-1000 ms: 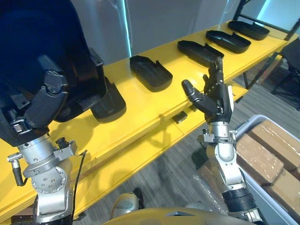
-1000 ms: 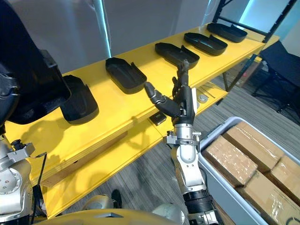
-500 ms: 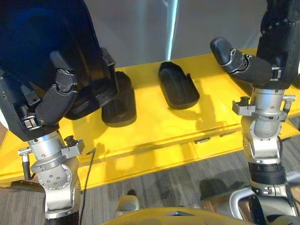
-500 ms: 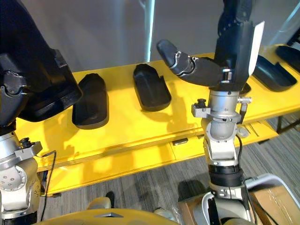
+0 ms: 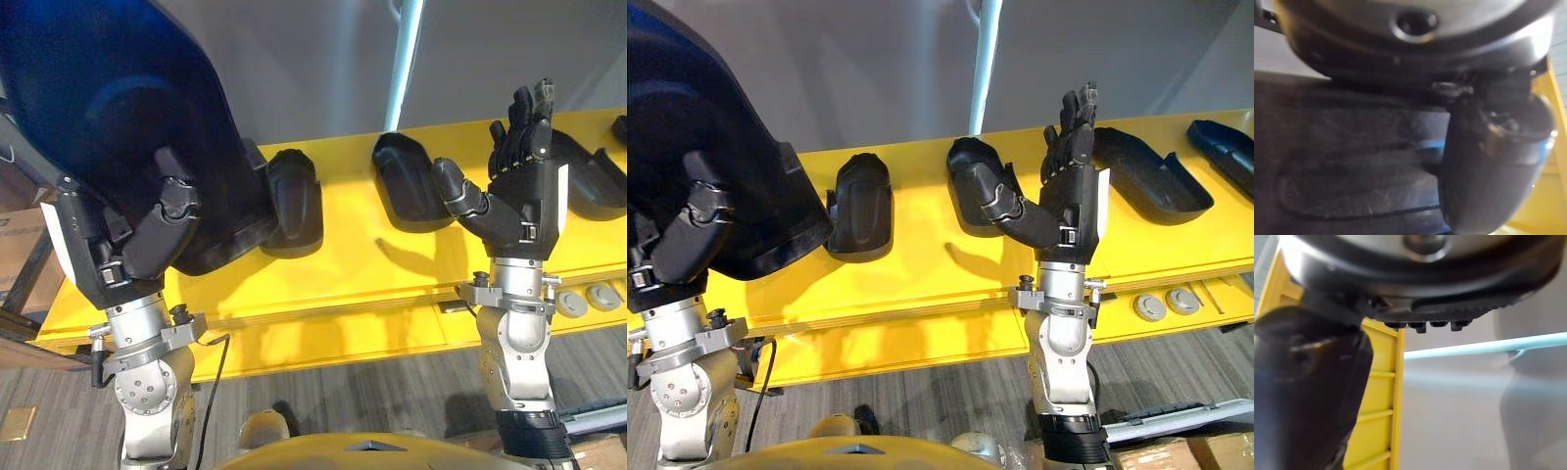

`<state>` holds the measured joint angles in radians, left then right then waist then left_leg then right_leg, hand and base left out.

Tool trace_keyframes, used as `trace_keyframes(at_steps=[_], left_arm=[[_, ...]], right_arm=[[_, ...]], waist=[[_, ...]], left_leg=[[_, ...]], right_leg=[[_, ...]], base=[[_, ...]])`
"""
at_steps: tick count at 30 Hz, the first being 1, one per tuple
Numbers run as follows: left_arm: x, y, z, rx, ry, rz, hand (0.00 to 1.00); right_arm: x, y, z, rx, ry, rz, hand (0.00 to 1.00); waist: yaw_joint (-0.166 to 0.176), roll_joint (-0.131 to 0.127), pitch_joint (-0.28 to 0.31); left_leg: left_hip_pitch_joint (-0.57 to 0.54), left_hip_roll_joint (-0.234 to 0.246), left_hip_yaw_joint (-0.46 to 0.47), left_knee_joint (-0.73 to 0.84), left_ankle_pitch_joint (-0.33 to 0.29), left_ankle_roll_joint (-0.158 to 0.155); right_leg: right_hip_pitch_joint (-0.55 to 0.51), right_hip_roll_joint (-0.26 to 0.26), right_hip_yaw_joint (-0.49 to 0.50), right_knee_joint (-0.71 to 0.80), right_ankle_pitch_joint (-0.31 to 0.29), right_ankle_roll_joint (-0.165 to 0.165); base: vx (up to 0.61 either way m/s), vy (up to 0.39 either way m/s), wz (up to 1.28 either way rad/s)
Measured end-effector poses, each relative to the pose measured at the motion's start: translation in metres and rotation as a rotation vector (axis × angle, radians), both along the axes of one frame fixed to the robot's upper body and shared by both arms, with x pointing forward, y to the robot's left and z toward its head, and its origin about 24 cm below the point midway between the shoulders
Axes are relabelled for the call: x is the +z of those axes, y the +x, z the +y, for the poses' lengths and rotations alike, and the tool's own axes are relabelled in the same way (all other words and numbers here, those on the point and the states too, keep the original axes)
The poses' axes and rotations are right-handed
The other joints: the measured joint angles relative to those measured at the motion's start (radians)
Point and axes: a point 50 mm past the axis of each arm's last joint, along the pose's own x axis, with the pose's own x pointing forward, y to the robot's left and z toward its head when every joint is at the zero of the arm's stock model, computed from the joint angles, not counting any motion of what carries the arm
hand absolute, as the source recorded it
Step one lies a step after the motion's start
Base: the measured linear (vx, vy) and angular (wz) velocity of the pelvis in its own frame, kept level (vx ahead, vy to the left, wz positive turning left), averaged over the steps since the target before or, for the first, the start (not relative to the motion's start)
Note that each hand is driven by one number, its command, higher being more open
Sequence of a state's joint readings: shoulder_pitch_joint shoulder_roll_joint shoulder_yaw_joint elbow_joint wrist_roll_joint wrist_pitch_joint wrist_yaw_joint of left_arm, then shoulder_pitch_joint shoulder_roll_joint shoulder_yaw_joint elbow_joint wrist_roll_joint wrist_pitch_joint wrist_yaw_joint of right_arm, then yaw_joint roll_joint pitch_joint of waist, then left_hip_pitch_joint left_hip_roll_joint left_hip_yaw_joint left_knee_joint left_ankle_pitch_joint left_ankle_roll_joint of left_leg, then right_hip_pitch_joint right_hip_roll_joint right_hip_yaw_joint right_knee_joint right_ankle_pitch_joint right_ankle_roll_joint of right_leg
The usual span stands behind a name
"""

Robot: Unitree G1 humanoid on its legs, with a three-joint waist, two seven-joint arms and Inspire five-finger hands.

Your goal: Walk over and take three plastic housings, then place them on the shelf

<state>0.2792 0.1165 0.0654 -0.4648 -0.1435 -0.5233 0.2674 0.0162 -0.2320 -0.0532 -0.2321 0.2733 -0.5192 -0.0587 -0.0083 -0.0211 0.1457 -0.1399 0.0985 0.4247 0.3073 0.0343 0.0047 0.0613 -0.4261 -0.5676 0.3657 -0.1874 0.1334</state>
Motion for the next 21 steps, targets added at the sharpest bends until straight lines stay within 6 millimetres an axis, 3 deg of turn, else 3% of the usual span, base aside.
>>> trace_keyframes(at_steps=[1, 2, 4, 5, 6, 8, 10, 12, 13, 15, 17, 18, 21], left_arm=[[-0.005, 0.001, -0.003, 0.011, 0.013, 0.027, 0.00], [-0.007, 0.002, -0.004, 0.017, 0.023, 0.038, 0.00], [-0.006, 0.004, -0.008, 0.002, 0.099, 0.043, 0.00], [-0.003, 0.007, -0.009, -0.030, 0.135, 0.037, 0.00], [-0.002, 0.009, -0.009, -0.053, 0.158, 0.045, 0.00], [-0.002, 0.017, -0.008, -0.152, 0.151, 0.096, 0.00], [-0.008, 0.020, -0.005, -0.167, 0.143, 0.147, 0.00], [-0.017, 0.025, 0.000, -0.176, 0.144, 0.220, 0.00], [-0.021, 0.026, 0.002, -0.184, 0.141, 0.251, 0.00], [-0.027, 0.029, 0.004, -0.204, 0.104, 0.300, 0.00], [-0.030, 0.030, 0.002, -0.218, 0.083, 0.323, 0.00], [-0.033, 0.031, -0.001, -0.226, 0.061, 0.339, 0.00], [-0.038, 0.031, -0.004, -0.231, 0.025, 0.375, 0.00]], right_arm=[[0.003, 0.001, 0.000, 0.028, 0.043, -0.027, 1.00], [0.004, 0.001, 0.000, 0.034, 0.055, -0.039, 1.00], [0.014, 0.007, 0.000, 0.058, 0.123, -0.117, 1.00], [0.015, 0.008, 0.001, 0.048, 0.147, -0.138, 1.00], [0.015, 0.007, 0.002, 0.038, 0.165, -0.141, 1.00], [0.012, 0.008, 0.011, 0.034, 0.184, -0.130, 1.00], [0.009, 0.009, 0.021, 0.045, 0.143, -0.105, 1.00], [0.006, 0.010, 0.033, 0.059, 0.095, -0.077, 1.00], [0.003, 0.010, 0.037, 0.064, 0.079, -0.061, 1.00], [-0.002, 0.011, 0.039, 0.052, 0.064, -0.017, 1.00], [-0.005, 0.010, 0.038, 0.039, 0.068, 0.005, 1.00], [-0.007, 0.009, 0.037, 0.028, 0.068, 0.018, 1.00], [-0.015, 0.008, 0.029, -0.014, 0.055, 0.072, 1.00]], waist=[[0.024, 0.038, -0.001], [0.024, 0.045, -0.001], [0.020, 0.079, -0.014], [0.018, 0.065, -0.010], [0.016, 0.060, -0.010], [0.013, 0.044, -0.008], [0.021, 0.046, -0.005], [0.025, 0.049, -0.001], [0.026, 0.051, 0.000], [0.029, 0.051, 0.001], [0.025, 0.047, -0.001], [0.024, 0.055, 0.000], [0.023, 0.064, 0.000]], left_leg=[[-0.026, 0.085, -0.020, 0.156, -0.062, 0.003], [-0.022, 0.109, -0.038, 0.180, -0.075, -0.015], [0.045, 0.108, -0.067, 0.134, -0.179, -0.107], [0.054, 0.079, -0.049, 0.132, -0.212, -0.098], [0.058, 0.061, -0.044, 0.129, -0.217, -0.088], [0.059, 0.008, -0.034, 0.090, -0.232, -0.044], [0.071, -0.008, -0.015, 0.024, -0.206, -0.023], [0.085, -0.018, -0.016, -0.055, -0.163, 0.002], [0.092, -0.019, -0.026, -0.085, -0.142, 0.017], [0.118, -0.024, -0.036, -0.142, -0.111, 0.018], [0.121, -0.038, -0.044, -0.149, -0.101, 0.018], [0.124, -0.046, -0.053, -0.150, -0.099, 0.019], [0.139, -0.051, -0.057, -0.180, -0.086, 0.012]], right_leg=[[-0.016, -0.007, 0.026, 0.029, 0.011, 0.016], [-0.017, -0.008, 0.033, 0.040, 0.011, 0.019], [-0.023, -0.048, 0.078, 0.051, 0.026, 0.067], [-0.013, -0.073, 0.087, 0.040, 0.046, 0.087], [0.002, -0.084, 0.083, 0.016, 0.064, 0.083], [0.024, -0.096, 0.073, -0.078, 0.192, 0.016], [-0.019, -0.095, 0.076, -0.073, 0.270, -0.039], [-0.045, -0.038, 0.066, -0.038, 0.245, -0.038], [-0.040, 0.018, 0.066, -0.046, 0.203, -0.024], [-0.018, 0.123, 0.069, -0.129, 0.153, -0.035], [0.012, 0.176, 0.068, -0.229, 0.157, -0.042], [0.037, 0.183, 0.062, -0.256, 0.170, -0.023], [0.049, 0.186, 0.054, -0.267, 0.170, -0.022]], base=[[-0.15, 0.195, -0.02], [-0.08, 0.208, -0.47], [-0.05, 0.410, -0.32], [-0.01, 0.425, -0.10], [0.01, 0.402, 0.12], [0.00, 0.367, 0.08], [-0.01, 0.296, -0.09], [0.02, 0.154, 0.04], [0.06, 0.074, 0.18], [0.07, 0.060, 0.16], [0.05, 0.002, 0.24], [0.08, -0.016, 0.26], [0.06, -0.009, 0.11]])
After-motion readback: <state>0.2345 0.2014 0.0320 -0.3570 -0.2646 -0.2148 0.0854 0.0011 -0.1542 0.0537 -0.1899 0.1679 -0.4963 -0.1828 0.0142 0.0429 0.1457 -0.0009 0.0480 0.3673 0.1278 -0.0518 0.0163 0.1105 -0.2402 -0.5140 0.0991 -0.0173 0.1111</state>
